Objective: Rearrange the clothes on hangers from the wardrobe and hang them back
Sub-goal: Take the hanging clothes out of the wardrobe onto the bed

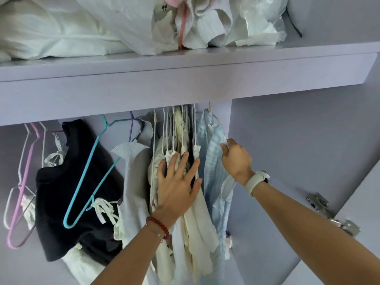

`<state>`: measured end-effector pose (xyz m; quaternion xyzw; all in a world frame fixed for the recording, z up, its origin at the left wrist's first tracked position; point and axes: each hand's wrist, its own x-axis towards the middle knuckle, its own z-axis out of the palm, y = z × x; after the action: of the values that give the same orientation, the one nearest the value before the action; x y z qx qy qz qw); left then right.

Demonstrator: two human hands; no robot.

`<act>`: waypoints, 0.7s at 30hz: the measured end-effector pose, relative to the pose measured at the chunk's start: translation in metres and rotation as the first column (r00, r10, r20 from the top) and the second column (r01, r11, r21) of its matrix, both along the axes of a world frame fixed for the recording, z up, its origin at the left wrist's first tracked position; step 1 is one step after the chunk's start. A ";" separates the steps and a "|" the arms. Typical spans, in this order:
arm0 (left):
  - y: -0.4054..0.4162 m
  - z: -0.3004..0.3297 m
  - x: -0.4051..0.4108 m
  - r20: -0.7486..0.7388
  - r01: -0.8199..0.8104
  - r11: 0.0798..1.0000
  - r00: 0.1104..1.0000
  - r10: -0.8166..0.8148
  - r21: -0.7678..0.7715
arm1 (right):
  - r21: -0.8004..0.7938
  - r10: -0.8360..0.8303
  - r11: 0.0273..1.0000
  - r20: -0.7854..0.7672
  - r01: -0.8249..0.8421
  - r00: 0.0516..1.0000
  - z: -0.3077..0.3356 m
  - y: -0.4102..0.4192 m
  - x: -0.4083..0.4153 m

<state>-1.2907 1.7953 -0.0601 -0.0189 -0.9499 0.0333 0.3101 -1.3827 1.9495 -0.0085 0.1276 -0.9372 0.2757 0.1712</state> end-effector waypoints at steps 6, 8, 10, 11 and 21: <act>-0.002 0.001 0.000 -0.003 -0.010 1.000 1.000 0.010 0.012 | -0.242 0.014 0.969 -0.109 -0.041 0.994 -0.002 0.020 0.000; -0.001 0.002 0.000 -0.011 -0.028 0.999 1.000 0.029 0.034 | -0.274 0.046 0.958 -0.123 -0.078 0.991 -0.008 0.030 0.009; 0.005 0.003 -0.001 -0.015 -0.072 0.994 0.997 0.074 0.082 | -0.298 0.050 0.950 -0.154 -0.095 0.987 -0.010 0.038 0.018; 0.011 0.003 -0.003 -0.013 -0.094 0.989 0.995 0.096 0.115 | -0.305 0.040 0.948 -0.177 -0.094 0.983 -0.009 0.041 0.021; 0.059 0.010 0.007 -0.121 0.235 0.942 0.970 -0.211 0.238 | -0.101 -0.017 0.995 -0.238 -0.007 0.971 -0.033 0.105 0.082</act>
<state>-1.2834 1.8539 -0.0497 -0.0853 -0.9226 -0.1215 0.3560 -1.3010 2.0549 -0.0419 0.1487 -0.8951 0.3049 0.2893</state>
